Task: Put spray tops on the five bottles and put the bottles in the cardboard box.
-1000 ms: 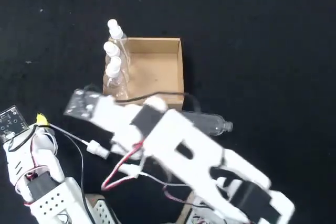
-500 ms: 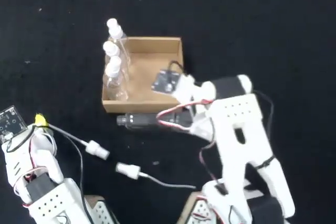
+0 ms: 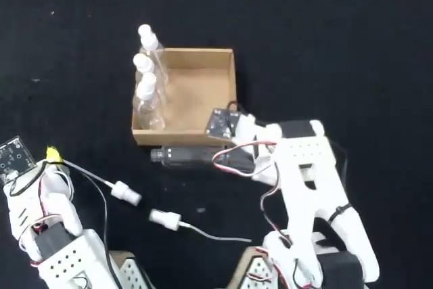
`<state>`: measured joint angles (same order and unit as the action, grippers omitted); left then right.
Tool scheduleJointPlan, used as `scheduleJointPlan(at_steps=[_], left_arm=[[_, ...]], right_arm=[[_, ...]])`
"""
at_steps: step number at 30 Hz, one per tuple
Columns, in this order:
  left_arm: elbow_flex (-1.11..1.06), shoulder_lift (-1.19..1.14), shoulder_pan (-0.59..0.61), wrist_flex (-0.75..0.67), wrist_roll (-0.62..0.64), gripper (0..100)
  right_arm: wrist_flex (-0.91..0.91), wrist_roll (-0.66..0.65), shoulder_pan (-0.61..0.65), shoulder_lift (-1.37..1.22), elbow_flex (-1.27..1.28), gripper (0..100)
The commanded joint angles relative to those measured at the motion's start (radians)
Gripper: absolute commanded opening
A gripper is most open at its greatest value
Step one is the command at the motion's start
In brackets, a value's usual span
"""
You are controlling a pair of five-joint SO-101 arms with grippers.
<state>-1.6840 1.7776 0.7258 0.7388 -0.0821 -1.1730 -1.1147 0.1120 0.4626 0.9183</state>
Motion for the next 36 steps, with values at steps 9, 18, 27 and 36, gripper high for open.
scheduleJointPlan(at_steps=[9,18,27,36], left_arm=[[0.002,-0.002,0.004,-0.025,0.012,7],[0.002,-0.002,0.004,-0.025,0.012,7],[0.005,-0.002,0.002,-0.025,0.012,7],[0.005,-0.002,0.008,-0.025,0.012,7]], right_arm=[[0.321,-0.006,-0.035,0.041,0.219,27.0],[0.206,0.057,-0.244,0.045,0.122,0.7],[-0.032,0.474,-0.747,0.027,-0.153,2.1],[0.034,1.000,-0.706,-0.099,-0.150,7.0]])
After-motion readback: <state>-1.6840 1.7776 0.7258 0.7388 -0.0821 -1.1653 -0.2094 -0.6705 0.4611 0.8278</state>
